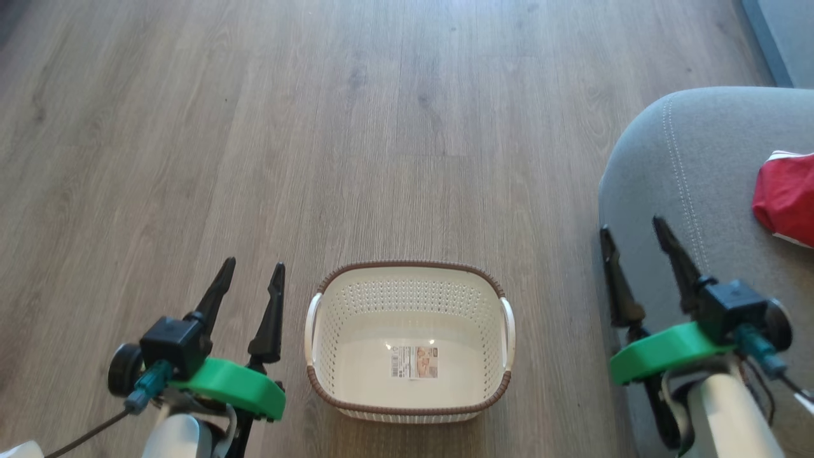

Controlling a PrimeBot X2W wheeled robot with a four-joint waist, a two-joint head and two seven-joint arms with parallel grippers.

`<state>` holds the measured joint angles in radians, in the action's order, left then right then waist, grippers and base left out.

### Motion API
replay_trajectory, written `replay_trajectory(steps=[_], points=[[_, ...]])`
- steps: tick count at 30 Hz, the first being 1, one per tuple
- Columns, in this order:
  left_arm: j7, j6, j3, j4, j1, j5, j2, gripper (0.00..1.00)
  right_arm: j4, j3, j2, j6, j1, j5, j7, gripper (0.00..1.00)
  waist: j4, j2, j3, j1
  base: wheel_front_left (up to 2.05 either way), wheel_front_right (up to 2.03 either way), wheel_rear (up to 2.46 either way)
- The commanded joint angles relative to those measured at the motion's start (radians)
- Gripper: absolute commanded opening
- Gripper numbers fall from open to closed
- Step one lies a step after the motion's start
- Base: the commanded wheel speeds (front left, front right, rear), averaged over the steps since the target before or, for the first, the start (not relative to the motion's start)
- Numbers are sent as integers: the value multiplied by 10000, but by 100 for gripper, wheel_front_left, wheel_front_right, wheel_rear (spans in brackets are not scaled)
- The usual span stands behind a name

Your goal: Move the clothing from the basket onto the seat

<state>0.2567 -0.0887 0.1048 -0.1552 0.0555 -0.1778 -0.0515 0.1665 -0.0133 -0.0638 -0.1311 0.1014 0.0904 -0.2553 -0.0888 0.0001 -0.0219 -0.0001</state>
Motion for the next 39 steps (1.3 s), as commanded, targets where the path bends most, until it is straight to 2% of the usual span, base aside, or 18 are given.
replay_trajectory(steps=[1,11,19,27,33,39], points=[[51,32,-312,178,133,-122,10,100,-267,-277,32,4,170,-54,-64,100,-5,-1,16,1,0,0,0],[51,423,-169,-516,-164,46,11,100,40,-532,130,4,-263,-431,-64,100,-29,-1,92,1,0,0,0],[51,859,-137,-366,-181,433,12,100,29,-457,133,4,-313,-276,-64,100,-29,-1,106,1,0,0,0],[51,750,-122,-53,-233,328,12,100,24,-417,134,4,-253,-229,-64,100,-15,-1,76,1,0,0,0],[51,410,-101,259,-273,196,12,100,-15,-427,134,4,-233,-168,-64,100,-2,-1,48,1,0,0,0],[51,437,-208,262,-289,123,12,100,-22,-413,135,4,-206,-195,-64,100,35,-1,40,1,0,0,0]])
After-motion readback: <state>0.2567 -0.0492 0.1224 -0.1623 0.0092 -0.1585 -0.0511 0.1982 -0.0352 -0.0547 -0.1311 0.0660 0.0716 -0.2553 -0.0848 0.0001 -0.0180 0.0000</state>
